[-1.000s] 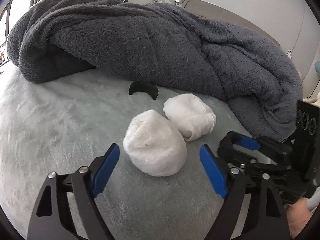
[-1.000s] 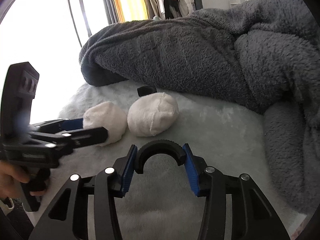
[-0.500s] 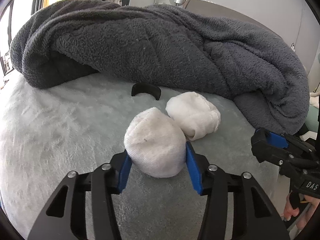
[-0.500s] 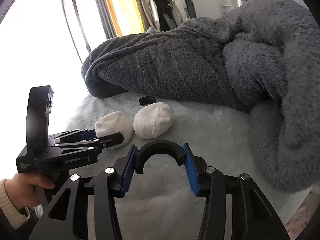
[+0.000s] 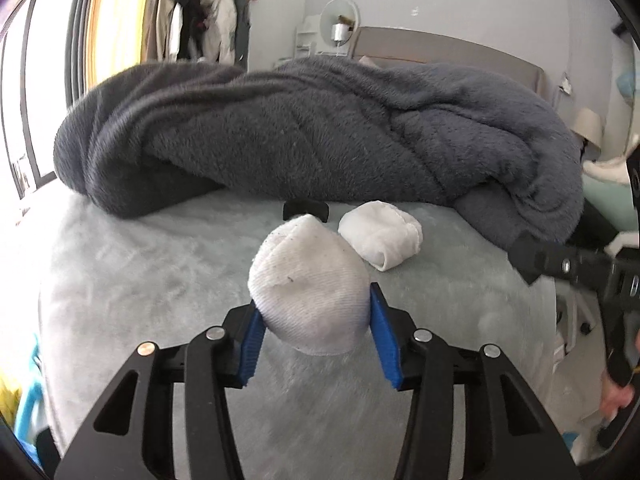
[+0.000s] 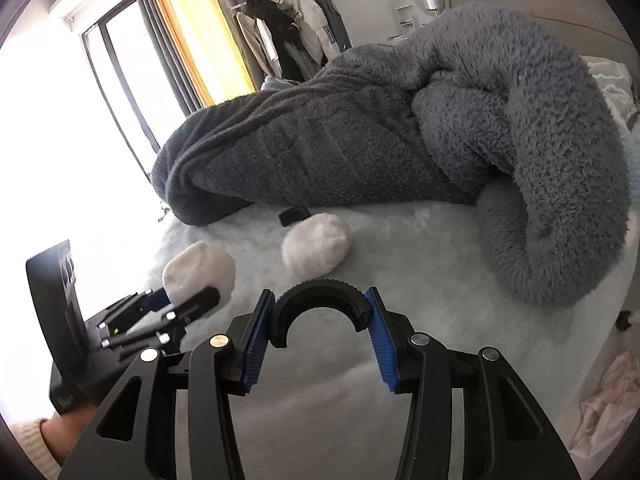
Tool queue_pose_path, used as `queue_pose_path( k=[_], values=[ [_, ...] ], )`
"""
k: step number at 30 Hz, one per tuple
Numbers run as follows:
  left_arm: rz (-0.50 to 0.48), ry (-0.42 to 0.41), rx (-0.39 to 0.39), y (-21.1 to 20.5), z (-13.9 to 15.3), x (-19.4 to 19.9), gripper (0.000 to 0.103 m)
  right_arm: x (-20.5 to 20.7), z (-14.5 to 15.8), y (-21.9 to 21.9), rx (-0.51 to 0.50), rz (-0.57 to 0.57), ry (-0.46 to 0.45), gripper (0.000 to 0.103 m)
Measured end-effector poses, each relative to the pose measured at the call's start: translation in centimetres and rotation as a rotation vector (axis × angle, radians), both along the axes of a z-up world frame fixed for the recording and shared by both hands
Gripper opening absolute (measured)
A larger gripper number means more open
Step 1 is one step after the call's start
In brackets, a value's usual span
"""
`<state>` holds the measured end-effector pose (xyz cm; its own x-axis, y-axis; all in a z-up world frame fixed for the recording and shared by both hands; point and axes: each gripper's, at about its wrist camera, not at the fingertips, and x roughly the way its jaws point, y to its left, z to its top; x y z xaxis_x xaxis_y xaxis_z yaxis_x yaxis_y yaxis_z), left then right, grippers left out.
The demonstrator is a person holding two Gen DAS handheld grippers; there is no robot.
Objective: Collect trash
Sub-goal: 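Carry the white ball in the left tool off the bed over the black bin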
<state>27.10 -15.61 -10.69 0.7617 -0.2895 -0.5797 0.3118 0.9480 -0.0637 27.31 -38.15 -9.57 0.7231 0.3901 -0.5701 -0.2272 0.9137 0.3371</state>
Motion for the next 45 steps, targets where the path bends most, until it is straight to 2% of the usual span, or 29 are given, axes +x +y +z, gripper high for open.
queue_pose_path(
  k=[7, 11, 16, 29, 37, 45],
  values=[
    [-0.003, -0.016, 0.033, 3.0, 0.3, -2.0, 0.051, -2.2, 1.8, 2.4, 0.038, -0.036, -0.027, 0.047],
    [0.014, -0.023, 0.068, 5.5, 0.1, -2.9, 0.051, -3.6, 2.3, 4.7, 0.023, -0.04, -0.04, 0.047],
    [0.074, -0.001, 0.046, 9.1, 0.2, -4.2, 0.051, -4.9, 3.0, 7.9, -0.022, -0.026, -0.074, 0.047],
    [0.219, 0.036, 0.018, 17.2, 0.6, -9.0, 0.051, -6.6, 2.7, 14.3, 0.023, 0.027, -0.046, 0.047],
    [0.322, 0.1, -0.009, 22.4, -0.6, -10.0, 0.051, -6.6, 2.3, 19.4, 0.002, 0.111, -0.046, 0.047],
    [0.374, 0.153, -0.009, 26.0, -2.0, -10.8, 0.051, -6.3, 1.9, 24.0, -0.016, 0.175, -0.053, 0.047]
  ],
)
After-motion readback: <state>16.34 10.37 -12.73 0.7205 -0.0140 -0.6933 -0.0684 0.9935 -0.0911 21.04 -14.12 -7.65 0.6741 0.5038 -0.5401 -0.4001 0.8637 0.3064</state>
